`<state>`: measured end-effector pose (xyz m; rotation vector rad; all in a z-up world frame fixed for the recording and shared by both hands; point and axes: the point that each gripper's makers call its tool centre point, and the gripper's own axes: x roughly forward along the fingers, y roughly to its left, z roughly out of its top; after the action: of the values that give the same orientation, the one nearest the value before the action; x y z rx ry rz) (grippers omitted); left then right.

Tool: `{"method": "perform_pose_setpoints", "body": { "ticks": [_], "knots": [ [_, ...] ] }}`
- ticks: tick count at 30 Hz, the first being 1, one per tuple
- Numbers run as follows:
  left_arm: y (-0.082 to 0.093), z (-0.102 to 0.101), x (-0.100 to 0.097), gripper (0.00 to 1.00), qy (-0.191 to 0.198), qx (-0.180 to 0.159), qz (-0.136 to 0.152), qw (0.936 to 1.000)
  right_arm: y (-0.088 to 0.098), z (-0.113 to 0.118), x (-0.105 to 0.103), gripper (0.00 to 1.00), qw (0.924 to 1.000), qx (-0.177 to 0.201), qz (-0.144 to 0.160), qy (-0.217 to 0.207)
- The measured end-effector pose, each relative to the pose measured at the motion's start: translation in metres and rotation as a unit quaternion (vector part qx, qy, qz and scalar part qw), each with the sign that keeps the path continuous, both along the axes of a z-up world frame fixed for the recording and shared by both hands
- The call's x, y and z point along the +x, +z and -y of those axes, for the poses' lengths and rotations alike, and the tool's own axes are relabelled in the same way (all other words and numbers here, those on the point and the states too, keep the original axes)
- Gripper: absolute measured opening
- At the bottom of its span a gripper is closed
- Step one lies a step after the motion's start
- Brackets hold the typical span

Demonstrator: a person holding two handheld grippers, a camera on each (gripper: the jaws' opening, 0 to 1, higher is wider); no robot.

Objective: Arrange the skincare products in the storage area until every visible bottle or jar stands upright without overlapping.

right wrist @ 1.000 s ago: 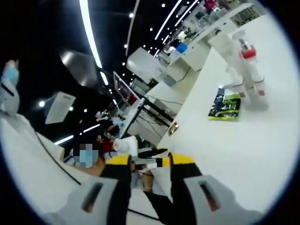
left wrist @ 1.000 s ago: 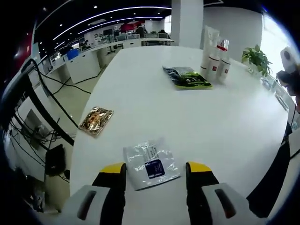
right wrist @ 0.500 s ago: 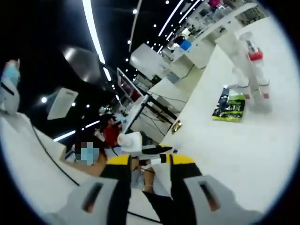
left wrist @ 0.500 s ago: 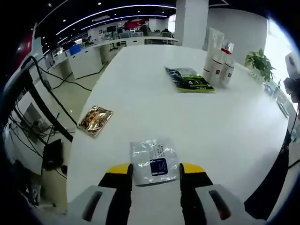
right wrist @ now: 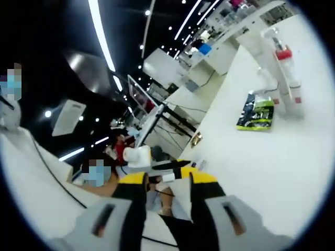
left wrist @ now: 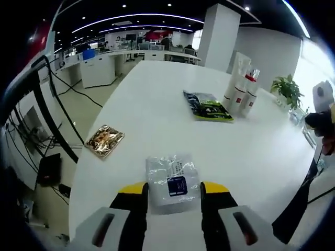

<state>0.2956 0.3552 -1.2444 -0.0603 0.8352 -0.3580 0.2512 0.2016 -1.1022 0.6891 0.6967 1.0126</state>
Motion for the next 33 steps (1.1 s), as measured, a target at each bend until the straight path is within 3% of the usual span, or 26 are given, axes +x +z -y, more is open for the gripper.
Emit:
{"method": "perform_pose_setpoints", "body": {
  "ticks": [4,7,13,14,15,17,21,22,23,25,27,33],
  "knots": [
    [0.012,0.007,-0.002,0.41,-0.013,-0.008,0.019,0.9997,0.007,-0.008,0.005,0.30,0.9999,0.008,0.002,0.008],
    [0.018,0.013,-0.002,0.41,-0.013,-0.020,0.016,0.9996,0.003,-0.009,0.011,0.31,0.9999,0.009,0.002,0.005],
    [0.061,0.056,-0.002,0.41,-0.094,-0.049,0.065,0.9923,-0.005,-0.014,0.022,0.31,0.9998,0.004,-0.019,-0.008],
    [0.064,0.058,-0.002,0.41,-0.100,-0.048,0.069,0.9914,-0.022,-0.009,0.025,0.31,0.9979,-0.024,-0.054,-0.025],
    [0.067,0.061,-0.003,0.41,-0.108,-0.048,0.074,0.9902,-0.026,-0.007,0.026,0.31,0.9973,-0.029,-0.060,-0.031],
    [0.082,0.077,-0.006,0.41,-0.151,-0.049,0.094,0.9829,-0.035,-0.004,0.029,0.31,0.9958,-0.037,-0.072,-0.043],
    [0.098,0.102,-0.015,0.41,-0.211,-0.048,0.111,0.9700,-0.029,-0.009,0.027,0.33,0.9964,-0.021,-0.074,-0.036],
    [0.099,0.105,-0.017,0.41,-0.218,-0.050,0.111,0.9683,-0.028,-0.010,0.028,0.33,0.9964,-0.020,-0.074,-0.036],
    [0.102,0.120,-0.026,0.41,-0.249,-0.061,0.107,0.9605,-0.027,-0.011,0.028,0.33,0.9961,-0.017,-0.077,-0.040],
    [0.101,0.132,-0.037,0.41,-0.274,-0.072,0.091,0.9546,-0.027,-0.011,0.029,0.31,0.9952,-0.014,-0.085,-0.047],
    [0.099,0.138,-0.041,0.41,-0.283,-0.077,0.088,0.9519,-0.039,-0.007,0.025,0.24,0.9914,-0.042,-0.113,-0.050],
    [0.096,0.141,-0.048,0.39,-0.301,-0.071,0.089,0.9467,-0.046,-0.004,0.012,0.09,0.9896,-0.051,-0.130,-0.035]
  ]
}}
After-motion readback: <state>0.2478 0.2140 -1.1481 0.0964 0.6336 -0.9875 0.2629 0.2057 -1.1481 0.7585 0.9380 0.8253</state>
